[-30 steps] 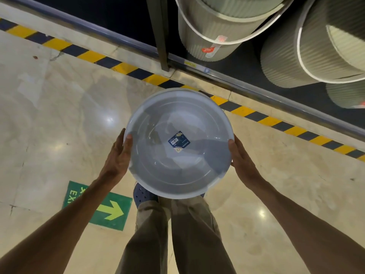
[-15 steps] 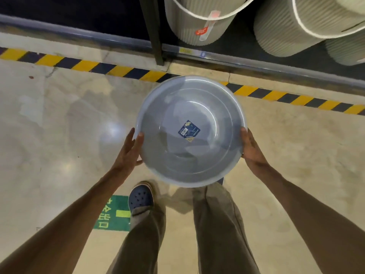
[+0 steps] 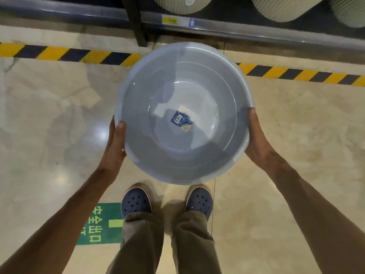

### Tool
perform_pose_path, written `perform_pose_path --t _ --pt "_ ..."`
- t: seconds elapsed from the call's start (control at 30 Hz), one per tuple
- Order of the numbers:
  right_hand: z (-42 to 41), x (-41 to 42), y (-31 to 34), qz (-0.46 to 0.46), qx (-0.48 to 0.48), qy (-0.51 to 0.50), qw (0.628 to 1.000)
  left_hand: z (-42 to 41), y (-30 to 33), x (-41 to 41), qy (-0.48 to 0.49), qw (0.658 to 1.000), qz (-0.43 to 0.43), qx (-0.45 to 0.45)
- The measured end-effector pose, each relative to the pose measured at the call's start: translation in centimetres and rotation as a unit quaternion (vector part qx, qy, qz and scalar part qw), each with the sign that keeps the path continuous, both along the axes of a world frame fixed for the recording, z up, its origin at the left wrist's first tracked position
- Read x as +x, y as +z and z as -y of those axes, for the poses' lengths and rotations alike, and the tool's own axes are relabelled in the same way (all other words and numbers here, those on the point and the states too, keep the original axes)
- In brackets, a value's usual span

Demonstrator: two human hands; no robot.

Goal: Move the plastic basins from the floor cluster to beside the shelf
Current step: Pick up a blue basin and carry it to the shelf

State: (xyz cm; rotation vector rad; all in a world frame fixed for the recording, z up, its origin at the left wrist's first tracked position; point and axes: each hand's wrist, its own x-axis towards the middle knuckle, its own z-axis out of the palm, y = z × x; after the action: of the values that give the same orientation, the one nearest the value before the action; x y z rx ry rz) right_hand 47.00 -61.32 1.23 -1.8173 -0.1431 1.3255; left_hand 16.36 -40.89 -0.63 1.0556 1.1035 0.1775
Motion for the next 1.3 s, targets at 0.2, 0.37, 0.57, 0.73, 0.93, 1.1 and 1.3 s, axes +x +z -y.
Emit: perform_pose_path --t 0.2,0.37,0.57,0.73,0.93,1.1,1.3 --pt "0.2 0.6 -0.3 -0.013 0.031 0.032 0.999 0.0 -1.3 0.1 0.007 0.999 0.035 -0.008" --pt "0.2 0.7 -1.2 -0.003 0.052 0.025 0.998 -0.2 -2.4 -0.2 0.017 0.998 0.062 -0.004" --pt "-0.3 0.0 -1.3 0.028 0.081 -0.029 0.996 -0.3 -2.7 -0.1 0.027 0.997 0.072 0.008" --pt "-1.1 -0.4 -0.6 0.035 0.083 -0.057 0.994 -0.4 -2.2 0.1 0.027 0.997 0.076 0.019" --pt "-2.8 -0.9 1.1 0.035 0.08 -0.084 0.993 -1.6 -0.6 0.7 0.042 0.996 0.08 0.027" --pt "-5.2 -2.6 4.1 0.016 0.087 -0.082 0.993 -3.4 2.8 -1.1 0.062 0.995 0.073 0.024" --pt "-9.4 -6.1 11.1 -0.007 0.081 -0.024 0.996 -5.1 10.6 -6.2 0.117 0.992 0.049 0.026"
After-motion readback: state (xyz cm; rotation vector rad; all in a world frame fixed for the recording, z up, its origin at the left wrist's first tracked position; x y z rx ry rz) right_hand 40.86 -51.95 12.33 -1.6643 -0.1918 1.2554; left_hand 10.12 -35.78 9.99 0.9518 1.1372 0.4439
